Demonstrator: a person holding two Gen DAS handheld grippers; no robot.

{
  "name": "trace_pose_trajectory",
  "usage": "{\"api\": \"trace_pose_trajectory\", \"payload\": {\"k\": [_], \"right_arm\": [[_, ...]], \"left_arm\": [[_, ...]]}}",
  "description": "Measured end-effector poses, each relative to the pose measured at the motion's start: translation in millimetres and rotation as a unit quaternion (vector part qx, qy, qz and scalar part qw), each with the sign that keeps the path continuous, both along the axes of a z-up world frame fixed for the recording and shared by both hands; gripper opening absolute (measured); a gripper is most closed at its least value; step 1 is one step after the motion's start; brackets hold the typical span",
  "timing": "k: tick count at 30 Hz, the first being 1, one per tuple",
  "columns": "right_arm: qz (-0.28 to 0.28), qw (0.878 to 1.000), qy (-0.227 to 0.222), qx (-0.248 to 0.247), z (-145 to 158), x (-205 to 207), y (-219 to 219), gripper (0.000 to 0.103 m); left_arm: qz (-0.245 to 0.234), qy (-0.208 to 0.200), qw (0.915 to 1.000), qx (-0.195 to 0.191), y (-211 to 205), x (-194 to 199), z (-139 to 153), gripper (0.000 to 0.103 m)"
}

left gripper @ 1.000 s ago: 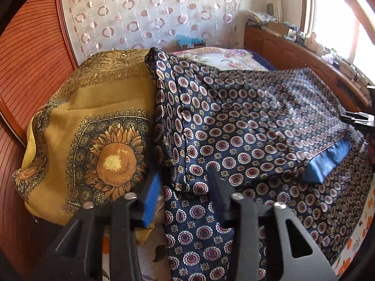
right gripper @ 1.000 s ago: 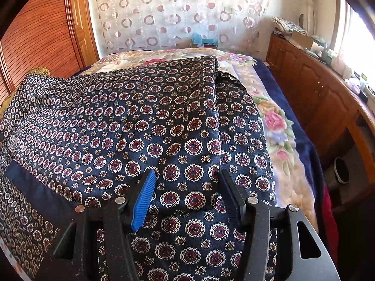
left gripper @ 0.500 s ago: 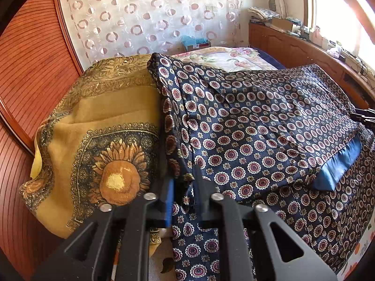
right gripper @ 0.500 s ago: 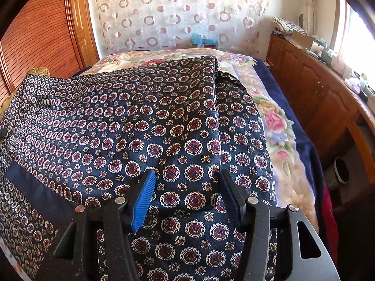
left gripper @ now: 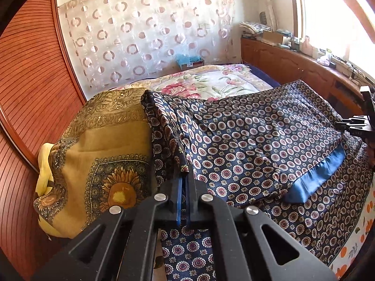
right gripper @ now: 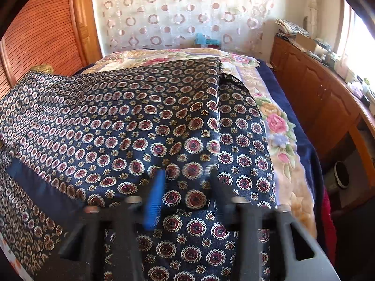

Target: Fold small clothes

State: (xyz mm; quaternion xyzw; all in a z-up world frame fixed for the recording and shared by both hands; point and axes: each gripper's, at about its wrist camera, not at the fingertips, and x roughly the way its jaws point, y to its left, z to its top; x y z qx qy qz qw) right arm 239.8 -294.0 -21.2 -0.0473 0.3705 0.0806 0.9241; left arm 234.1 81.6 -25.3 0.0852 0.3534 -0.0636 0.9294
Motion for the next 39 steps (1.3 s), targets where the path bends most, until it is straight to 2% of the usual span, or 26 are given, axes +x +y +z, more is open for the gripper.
{"api": "trace_pose_trajectory", "payload": {"k": [1,3,7,13,17,21,26,31,35,39], "right_arm": [[0.005,1.000,-0.001,-0.001,2.8,-1.1,0.0,0.009],[0.016,1.000,-0.010,-0.001,11.8,-5.5,0.4,0.004],[0.039,0.999,-0.022,-0.026,30.5,-17.8,6.2,0.003],[0.063,0.997,-0.047,-0.021,61.1,-47.2,3.1,0.003],[0.078,0.995,-0.054,-0.022,66.1,-71.2,-1.2,0.003],[0.084,0.995,-0.050,-0.023,57.5,-95.2,-7.6,0.003],[0.078,0.996,-0.039,-0.010,42.4,-113.1,-20.4,0.003],[0.062,0.998,-0.003,-0.012,13.4,-103.2,-27.0,0.003],[0.054,0.998,0.013,-0.013,-3.9,-90.3,-23.9,0.003],[0.042,0.999,0.008,-0.006,-7.7,-84.4,-23.3,0.003]], "left_arm": [[0.000,-0.001,1.0000,-0.003,0.7,-0.8,1.4,0.003],[0.001,-0.004,0.9999,-0.013,4.8,-3.3,4.9,0.003],[0.000,-0.013,0.9993,-0.036,13.0,-11.6,14.6,0.002],[-0.014,-0.034,0.9975,-0.060,20.3,-43.1,29.2,0.002],[-0.016,-0.040,0.9960,-0.077,27.4,-71.4,26.2,0.002],[-0.017,-0.031,0.9958,-0.085,30.1,-96.1,9.7,0.002],[-0.004,0.004,0.9962,-0.087,33.8,-106.8,-26.9,0.002],[0.012,0.038,0.9954,-0.087,41.4,-102.0,-60.9,0.002],[0.013,0.049,0.9949,-0.088,40.0,-100.0,-68.7,0.002],[0.014,0.051,0.9954,-0.080,39.2,-103.3,-70.7,0.002]]}}
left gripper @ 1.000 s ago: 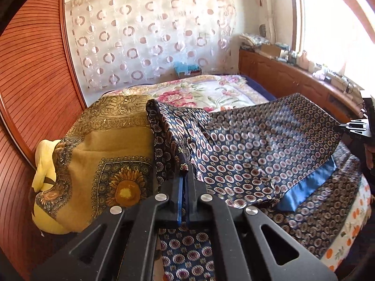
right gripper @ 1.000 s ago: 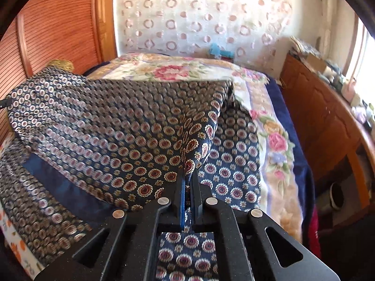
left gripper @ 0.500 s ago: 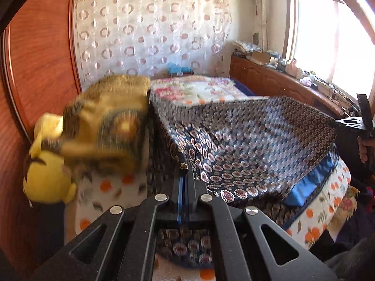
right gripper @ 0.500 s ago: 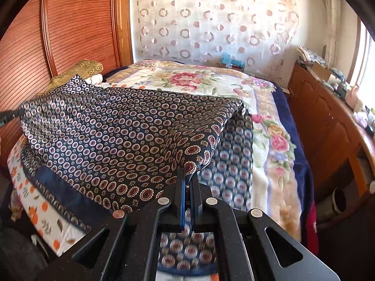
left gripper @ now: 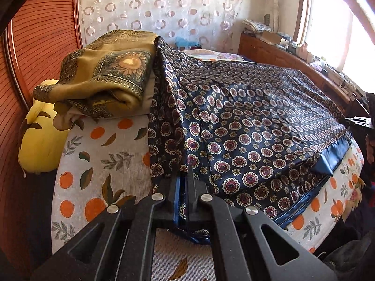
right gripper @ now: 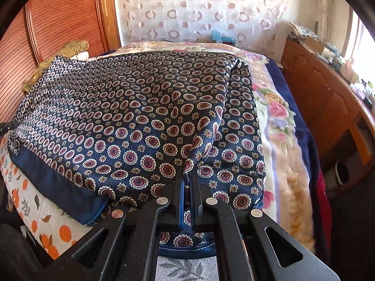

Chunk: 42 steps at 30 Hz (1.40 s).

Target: Fold small clothes

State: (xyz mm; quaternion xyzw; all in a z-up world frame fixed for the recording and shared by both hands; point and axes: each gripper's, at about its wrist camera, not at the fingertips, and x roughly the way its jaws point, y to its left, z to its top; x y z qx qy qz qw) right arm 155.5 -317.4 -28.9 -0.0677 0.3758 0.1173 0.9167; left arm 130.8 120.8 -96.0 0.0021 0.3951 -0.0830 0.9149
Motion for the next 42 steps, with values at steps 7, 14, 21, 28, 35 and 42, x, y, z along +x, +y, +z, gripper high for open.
{"api": "trace_pose_trajectory", "payload": {"k": [7,14,21,28,35,42], "right_arm": [[-0.015,0.999,-0.038,-0.005,5.0,-35.3,2.5,0.008],[-0.038,0.994,-0.102,0.003,24.4,-60.5,12.0,0.052],[0.014,0.994,-0.105,0.019,18.3,-73.1,54.2,0.059],[0.061,0.994,-0.080,0.030,-6.9,-60.4,96.8,0.060],[0.072,0.995,-0.064,0.019,-24.2,-33.7,114.9,0.060],[0.067,0.996,-0.035,0.041,-30.3,-20.8,109.7,0.060]], "left_arm": [[-0.007,0.011,0.9998,-0.013,-0.3,0.3,-5.7,0.024],[-0.014,0.010,0.9998,-0.011,-6.6,-1.0,-5.0,0.042],[-0.011,0.018,0.9996,-0.017,-5.2,-1.5,-2.9,0.047],[-0.011,-0.010,0.9998,-0.016,-1.9,-14.3,17.1,0.080],[0.019,-0.003,0.9997,-0.012,13.4,-11.0,17.3,0.080],[0.035,0.007,0.9964,-0.076,32.2,-1.2,9.6,0.079]]}}
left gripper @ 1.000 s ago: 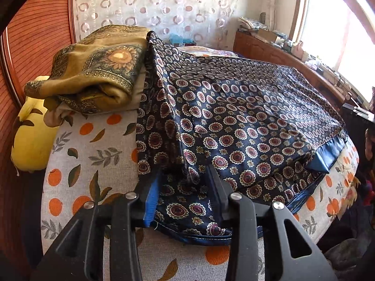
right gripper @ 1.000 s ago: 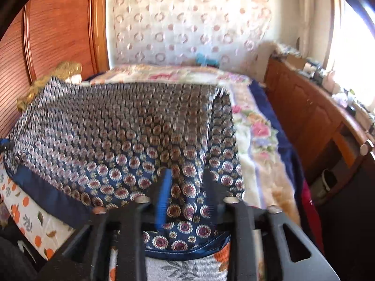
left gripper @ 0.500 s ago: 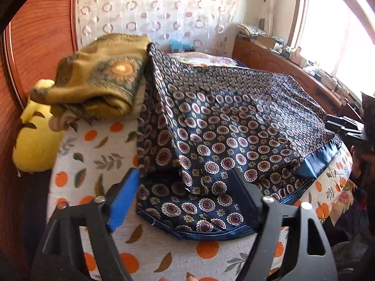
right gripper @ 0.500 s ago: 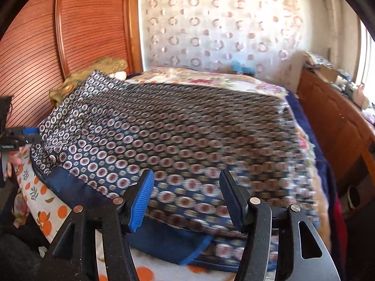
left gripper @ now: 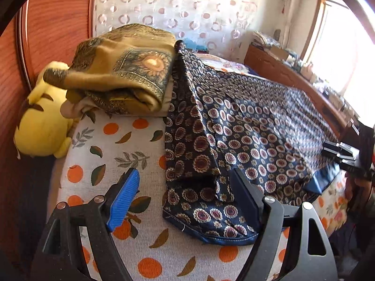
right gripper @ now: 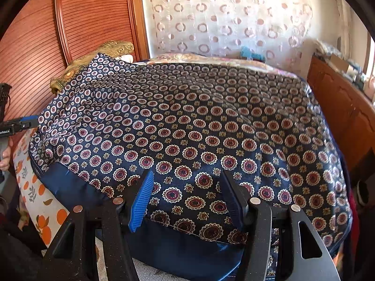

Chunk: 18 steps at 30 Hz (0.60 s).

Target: Fold small clothes

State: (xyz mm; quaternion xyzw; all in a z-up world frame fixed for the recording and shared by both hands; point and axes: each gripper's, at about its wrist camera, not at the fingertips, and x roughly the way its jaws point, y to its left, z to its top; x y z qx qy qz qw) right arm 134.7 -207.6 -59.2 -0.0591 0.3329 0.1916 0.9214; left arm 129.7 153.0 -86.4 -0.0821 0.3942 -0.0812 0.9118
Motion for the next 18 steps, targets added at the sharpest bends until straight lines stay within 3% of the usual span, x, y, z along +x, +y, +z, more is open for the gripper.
{"api": "trace_pose_trajectory", "payload": {"k": [3,13,18], "right_arm": [[-0.003,1.000,0.003,0.006,2.8,5.0,-2.6,0.060],[-0.001,1.000,0.009,0.002,1.3,6.4,-0.4,0.060],[-0.001,1.000,0.009,0.004,0.7,6.6,-0.3,0.061]], "left_arm": [[0.005,-0.002,0.9998,-0.019,4.8,3.2,-0.2,0.071],[0.013,0.013,0.9998,0.013,-1.8,16.6,-12.4,0.051],[0.009,0.013,0.9995,0.026,-7.0,13.0,-12.8,0.031]]}}
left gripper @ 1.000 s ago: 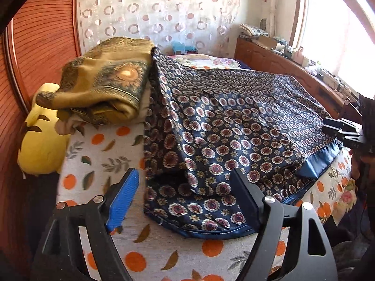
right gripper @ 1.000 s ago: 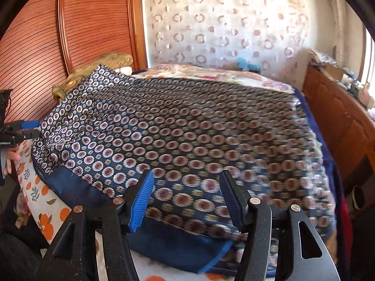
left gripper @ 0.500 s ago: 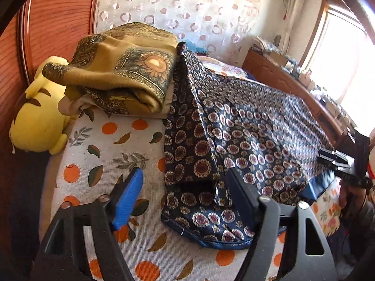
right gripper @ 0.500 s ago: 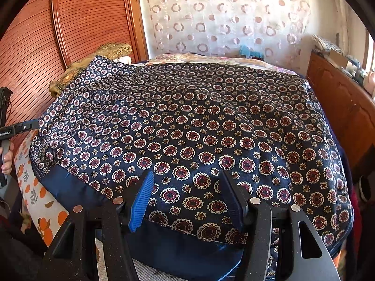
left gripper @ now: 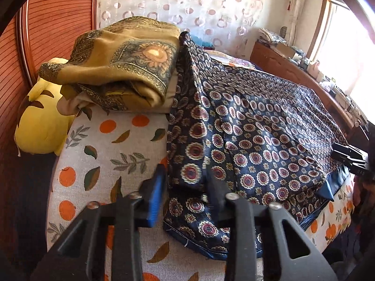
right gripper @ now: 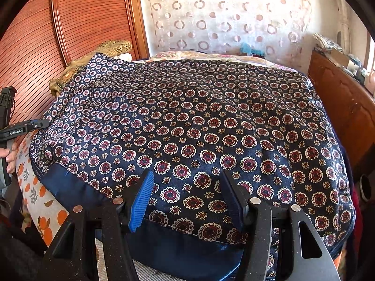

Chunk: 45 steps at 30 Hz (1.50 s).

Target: Fold small clothes

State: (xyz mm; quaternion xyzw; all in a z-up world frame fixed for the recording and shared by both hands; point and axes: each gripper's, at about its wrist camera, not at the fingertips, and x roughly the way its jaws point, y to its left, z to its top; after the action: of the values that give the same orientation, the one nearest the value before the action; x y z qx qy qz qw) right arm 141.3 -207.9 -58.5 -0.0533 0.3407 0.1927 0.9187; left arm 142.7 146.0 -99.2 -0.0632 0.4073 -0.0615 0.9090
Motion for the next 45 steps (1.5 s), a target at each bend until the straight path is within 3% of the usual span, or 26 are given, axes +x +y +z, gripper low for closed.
{"api": "trace_pose_trajectory", "payload": {"k": [12,13,14,23,32,45], "right_arm": [[0.000,1.000,0.001,0.005,-1.0,0.4,-0.9,0.061],[0.000,1.000,0.001,0.005,-1.0,0.4,-0.9,0.061],[0.000,1.000,0.001,0.005,-1.0,0.4,-1.0,0.061],[0.001,1.000,0.002,0.006,-1.1,0.7,-1.6,0.061],[-0.028,0.999,-0.015,0.004,8.0,-3.8,-18.1,0.061],[-0.102,0.993,-0.040,0.034,26.7,-44.0,-112.9,0.061]], "left_arm": [[-0.008,0.006,0.9999,-0.002,-8.4,-2.2,1.3,0.028],[-0.011,0.007,0.9999,-0.003,-9.5,-1.2,1.4,0.024],[-0.014,0.009,0.9999,-0.003,-11.0,-0.8,1.4,0.009],[-0.050,-0.034,0.9982,-0.007,-39.5,-3.0,35.9,0.004],[-0.134,-0.073,0.9883,-0.001,-122.6,25.5,79.4,0.004],[-0.279,-0.063,0.9582,0.002,-294.6,66.9,102.3,0.004]]}}
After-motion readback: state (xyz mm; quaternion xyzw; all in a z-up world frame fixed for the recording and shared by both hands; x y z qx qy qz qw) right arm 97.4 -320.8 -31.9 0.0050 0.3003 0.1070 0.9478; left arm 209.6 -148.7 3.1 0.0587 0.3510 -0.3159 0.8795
